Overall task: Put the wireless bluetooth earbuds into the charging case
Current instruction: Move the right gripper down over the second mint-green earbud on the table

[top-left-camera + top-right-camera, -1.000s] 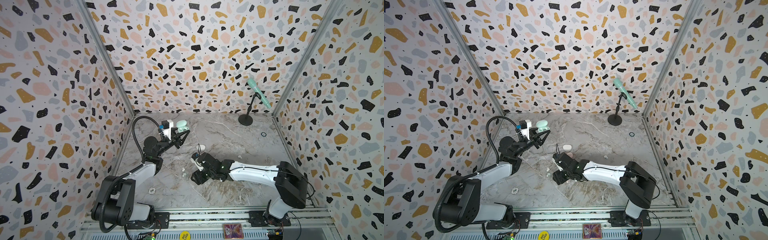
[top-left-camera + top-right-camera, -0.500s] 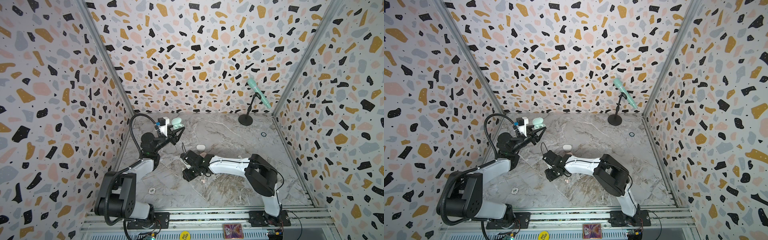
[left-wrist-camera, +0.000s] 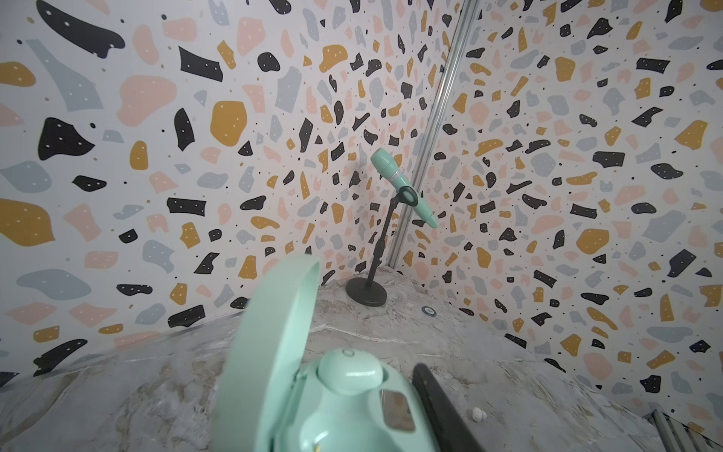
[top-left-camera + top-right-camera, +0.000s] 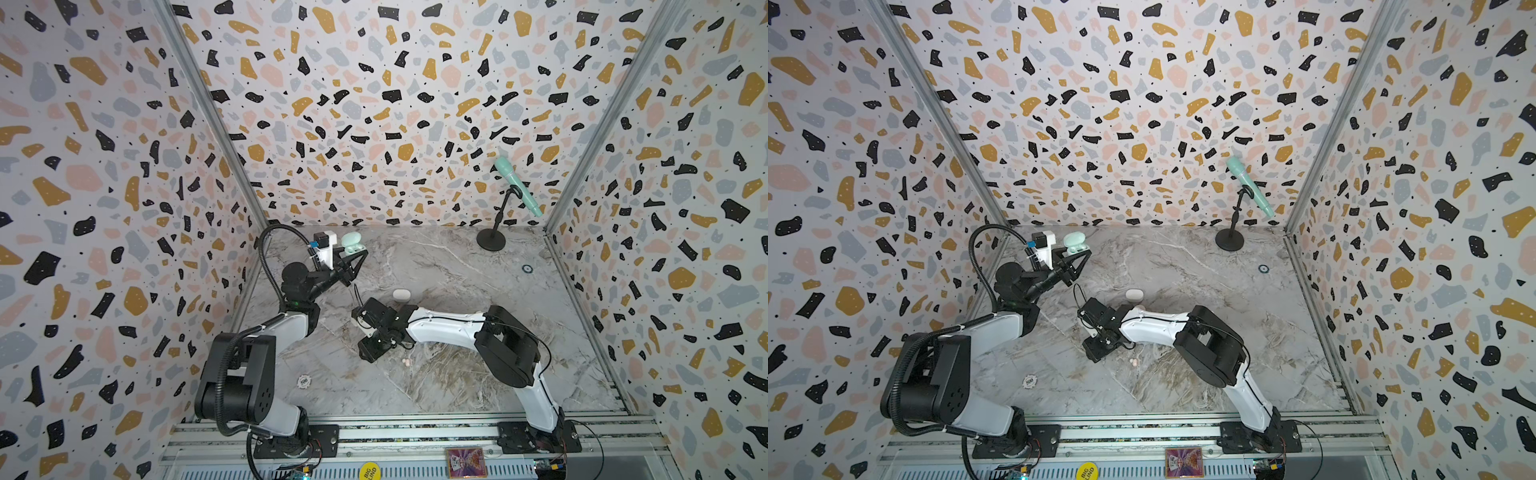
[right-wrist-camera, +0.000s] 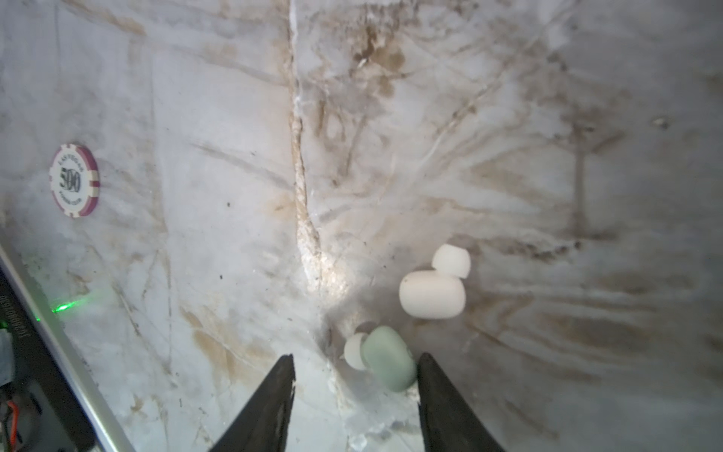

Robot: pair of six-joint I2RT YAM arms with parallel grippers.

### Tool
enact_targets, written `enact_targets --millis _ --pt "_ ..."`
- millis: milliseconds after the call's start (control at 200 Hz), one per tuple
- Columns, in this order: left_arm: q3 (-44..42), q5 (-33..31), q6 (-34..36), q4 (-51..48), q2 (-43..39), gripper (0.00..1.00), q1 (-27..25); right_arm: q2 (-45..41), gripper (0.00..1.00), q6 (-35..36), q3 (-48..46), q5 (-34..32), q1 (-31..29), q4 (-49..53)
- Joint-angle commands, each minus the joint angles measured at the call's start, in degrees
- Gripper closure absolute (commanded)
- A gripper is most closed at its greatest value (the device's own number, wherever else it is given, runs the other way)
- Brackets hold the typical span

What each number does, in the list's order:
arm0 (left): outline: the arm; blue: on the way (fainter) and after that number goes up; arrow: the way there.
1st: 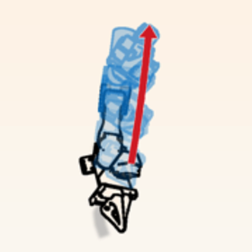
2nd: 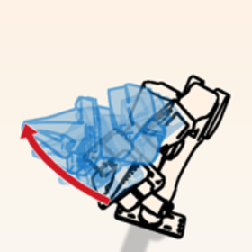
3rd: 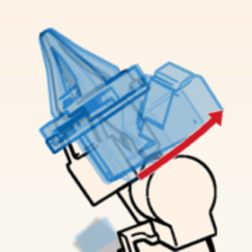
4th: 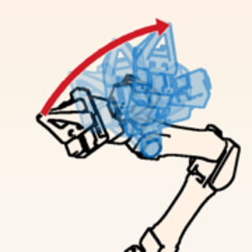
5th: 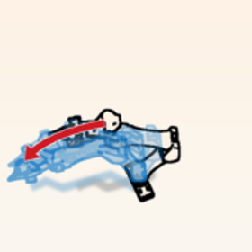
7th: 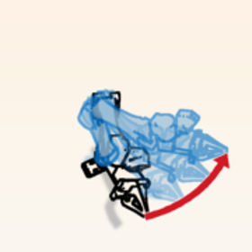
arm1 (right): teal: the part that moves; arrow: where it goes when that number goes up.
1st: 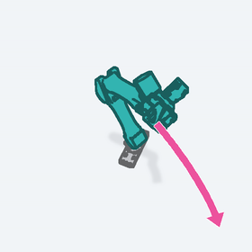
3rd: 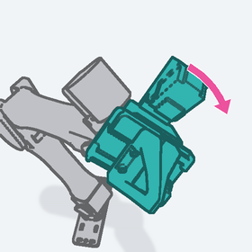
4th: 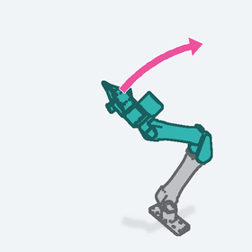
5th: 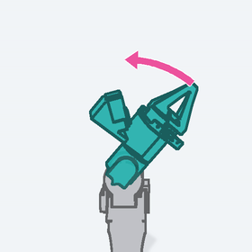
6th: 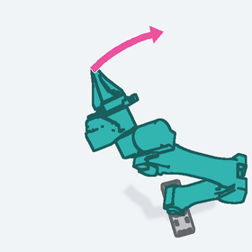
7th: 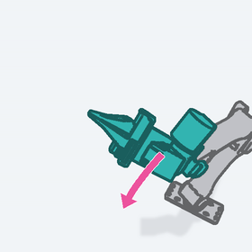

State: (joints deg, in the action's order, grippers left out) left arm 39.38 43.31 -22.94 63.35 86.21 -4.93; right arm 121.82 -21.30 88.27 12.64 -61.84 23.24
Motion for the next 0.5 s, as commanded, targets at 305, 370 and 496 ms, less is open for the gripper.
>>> enact_targets --millis 305,370,496 --pt "1.8 1.3 0.5 3.0 -0.4 0.65 0.4 2.1 0.46 4.8 3.5 4.4 0.1 2.4" --pt "1.8 1.5 0.4 3.0 -0.4 0.65 0.4 2.3 0.45 5.4 3.9 5.1 -0.1 2.4" --pt "1.6 1.5 0.5 3.1 -0.4 0.65 0.4 3.0 0.44 6.7 5.2 6.0 -0.7 2.8"
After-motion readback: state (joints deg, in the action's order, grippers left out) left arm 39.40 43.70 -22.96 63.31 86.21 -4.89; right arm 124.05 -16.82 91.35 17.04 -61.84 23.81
